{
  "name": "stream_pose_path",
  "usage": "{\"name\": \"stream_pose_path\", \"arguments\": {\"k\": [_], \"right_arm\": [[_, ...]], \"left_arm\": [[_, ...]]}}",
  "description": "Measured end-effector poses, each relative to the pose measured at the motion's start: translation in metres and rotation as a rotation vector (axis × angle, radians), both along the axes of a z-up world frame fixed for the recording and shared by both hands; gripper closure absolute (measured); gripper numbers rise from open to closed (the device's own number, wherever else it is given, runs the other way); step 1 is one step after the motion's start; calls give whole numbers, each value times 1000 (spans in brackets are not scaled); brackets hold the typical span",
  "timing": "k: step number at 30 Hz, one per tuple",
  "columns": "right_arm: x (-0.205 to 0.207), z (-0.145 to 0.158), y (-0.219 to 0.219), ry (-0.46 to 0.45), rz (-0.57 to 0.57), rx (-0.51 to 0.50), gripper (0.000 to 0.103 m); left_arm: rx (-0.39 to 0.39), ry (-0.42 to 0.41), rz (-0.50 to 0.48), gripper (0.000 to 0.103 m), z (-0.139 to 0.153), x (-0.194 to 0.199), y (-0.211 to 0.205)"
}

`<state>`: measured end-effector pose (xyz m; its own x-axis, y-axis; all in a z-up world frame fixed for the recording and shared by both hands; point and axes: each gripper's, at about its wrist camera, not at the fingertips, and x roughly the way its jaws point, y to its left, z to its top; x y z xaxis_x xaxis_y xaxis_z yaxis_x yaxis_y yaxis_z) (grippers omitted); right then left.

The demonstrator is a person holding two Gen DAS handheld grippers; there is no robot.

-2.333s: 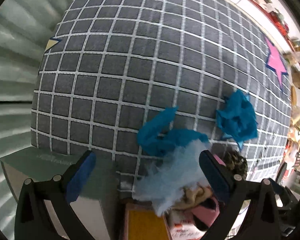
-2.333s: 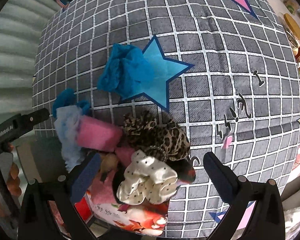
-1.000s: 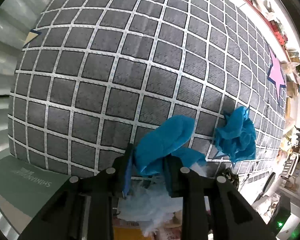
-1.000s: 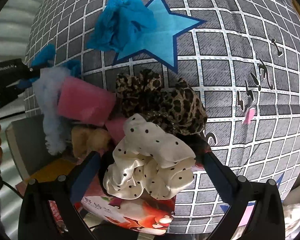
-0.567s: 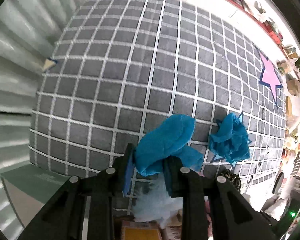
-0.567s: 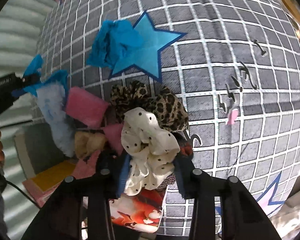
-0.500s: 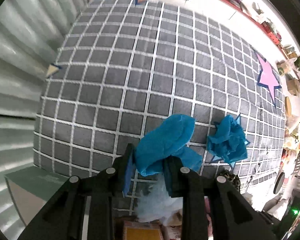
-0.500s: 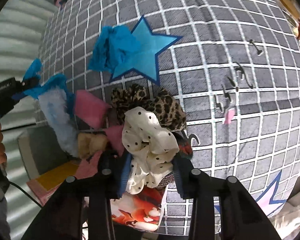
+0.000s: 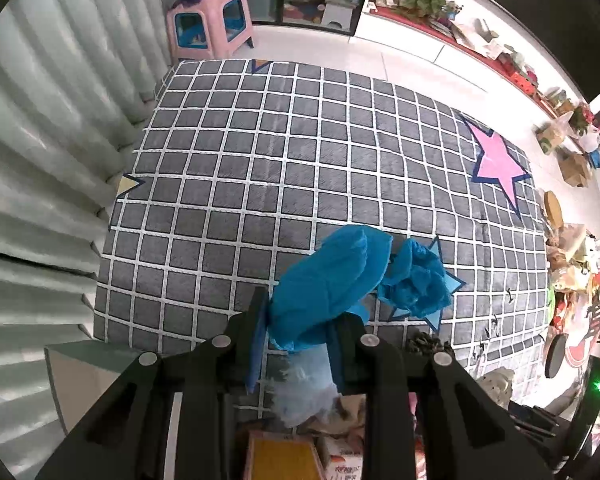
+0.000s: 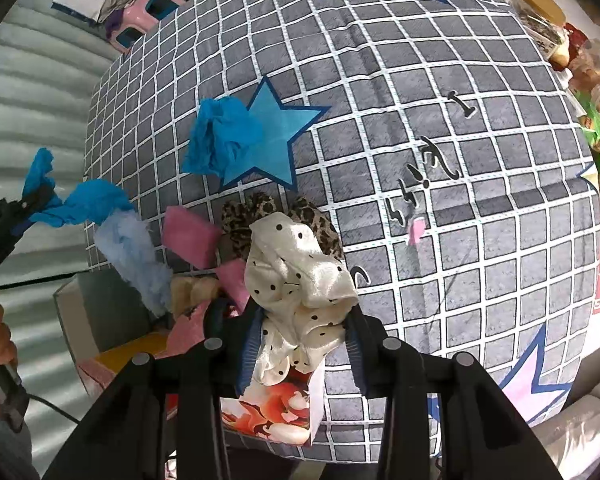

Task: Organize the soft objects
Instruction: 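Grasp the blue glove with the left gripper while the right gripper grasps the white polka-dot scrunchie, then lift and carry the blue glove and polka-dot scrunchie over the white box with both grippers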

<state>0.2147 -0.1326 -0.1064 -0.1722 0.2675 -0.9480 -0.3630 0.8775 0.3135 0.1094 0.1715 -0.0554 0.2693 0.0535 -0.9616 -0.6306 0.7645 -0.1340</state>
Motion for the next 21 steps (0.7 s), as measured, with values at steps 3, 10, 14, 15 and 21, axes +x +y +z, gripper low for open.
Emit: {"name": "stream_pose_path", "arguments": {"k": [3,10,14,15,21], "right_arm": [[-1,1,2,-5,-11,5,63],[-6,15,1,-31,16,15,63],[-9,30,15,-60,81,36,63],[-9,33,19,-64,97,41,63],[-15,48,45,-100,180,53,63]], "left_arm": [[13,-6,3,73,10,-4,-1],[79,-4,-19,73,31,-6,-23],[103,3,-16,73,43,-19,-34],[105,5,-15,73,45,-22,-36],[130,10,4,73,60,-44,-42]]}}
